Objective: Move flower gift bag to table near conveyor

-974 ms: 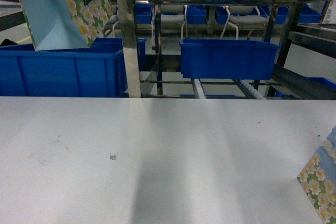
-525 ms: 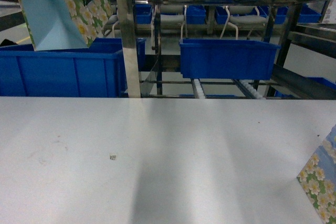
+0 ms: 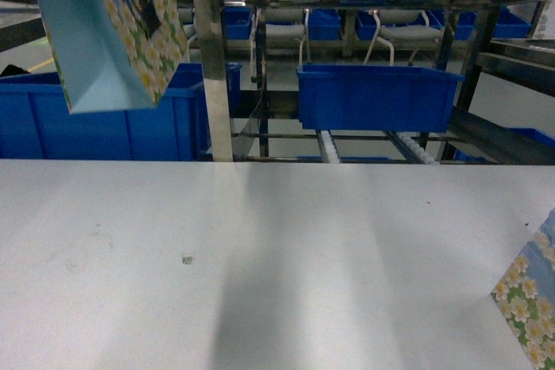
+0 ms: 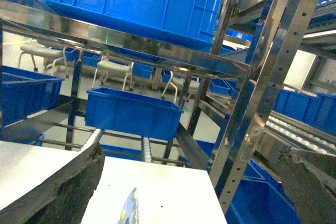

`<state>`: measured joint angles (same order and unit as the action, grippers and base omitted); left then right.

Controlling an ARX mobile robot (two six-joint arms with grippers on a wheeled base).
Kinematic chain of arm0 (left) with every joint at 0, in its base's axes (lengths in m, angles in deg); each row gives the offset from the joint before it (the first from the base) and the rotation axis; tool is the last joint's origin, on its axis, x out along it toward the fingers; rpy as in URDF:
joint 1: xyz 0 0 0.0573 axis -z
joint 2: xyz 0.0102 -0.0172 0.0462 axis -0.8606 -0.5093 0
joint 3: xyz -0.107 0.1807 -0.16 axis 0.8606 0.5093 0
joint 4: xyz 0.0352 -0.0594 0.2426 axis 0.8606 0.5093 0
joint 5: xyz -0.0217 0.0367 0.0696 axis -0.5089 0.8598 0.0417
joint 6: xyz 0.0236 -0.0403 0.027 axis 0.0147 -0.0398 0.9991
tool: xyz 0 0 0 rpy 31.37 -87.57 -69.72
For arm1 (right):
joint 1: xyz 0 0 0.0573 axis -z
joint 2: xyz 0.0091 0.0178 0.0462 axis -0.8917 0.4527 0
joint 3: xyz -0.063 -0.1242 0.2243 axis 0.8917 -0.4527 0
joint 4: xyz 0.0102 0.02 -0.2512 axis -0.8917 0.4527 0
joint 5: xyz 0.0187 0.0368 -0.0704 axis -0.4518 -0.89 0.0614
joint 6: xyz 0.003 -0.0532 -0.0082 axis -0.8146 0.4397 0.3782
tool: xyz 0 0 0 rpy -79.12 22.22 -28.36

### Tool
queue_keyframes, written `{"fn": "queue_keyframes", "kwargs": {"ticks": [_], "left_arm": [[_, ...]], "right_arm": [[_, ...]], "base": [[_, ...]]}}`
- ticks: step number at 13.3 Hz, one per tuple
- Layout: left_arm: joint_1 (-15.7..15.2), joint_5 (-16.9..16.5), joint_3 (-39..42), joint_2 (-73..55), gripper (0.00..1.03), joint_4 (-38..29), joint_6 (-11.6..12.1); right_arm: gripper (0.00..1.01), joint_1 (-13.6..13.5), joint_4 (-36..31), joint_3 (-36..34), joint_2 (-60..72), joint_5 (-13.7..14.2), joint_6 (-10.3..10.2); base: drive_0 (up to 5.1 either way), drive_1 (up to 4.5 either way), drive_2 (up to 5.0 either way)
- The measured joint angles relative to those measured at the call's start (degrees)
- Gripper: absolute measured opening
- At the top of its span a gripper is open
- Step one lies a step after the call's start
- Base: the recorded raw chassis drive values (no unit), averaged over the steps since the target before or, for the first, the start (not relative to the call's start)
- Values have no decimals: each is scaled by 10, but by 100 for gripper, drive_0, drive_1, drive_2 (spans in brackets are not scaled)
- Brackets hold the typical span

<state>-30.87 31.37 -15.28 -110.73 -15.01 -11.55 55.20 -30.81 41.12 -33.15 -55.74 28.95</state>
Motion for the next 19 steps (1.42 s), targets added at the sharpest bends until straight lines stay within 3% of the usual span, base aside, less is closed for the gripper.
{"fn": "queue_keyframes", "kwargs": {"ticks": [2,8,13,15,19], "left_arm": [[3,30,29,-49,2,-47,-7],[15,64,45,-210,2,-193,-79],[35,113,59,-340,2,-295,-140],[47,120,58,-393,2,-311,-165],[63,136,39,-456,2,-314,-187]], "right_arm": [[98,0,1,0,0,0,0],[98,0,1,0,0,0,0],[98,0,1,0,0,0,0],[98,0,1,0,0,0,0],[98,0,1,0,0,0,0]], "base": [[0,0,0],[0,0,0],[0,0,0],[0,0,0],[0,0,0]]}}
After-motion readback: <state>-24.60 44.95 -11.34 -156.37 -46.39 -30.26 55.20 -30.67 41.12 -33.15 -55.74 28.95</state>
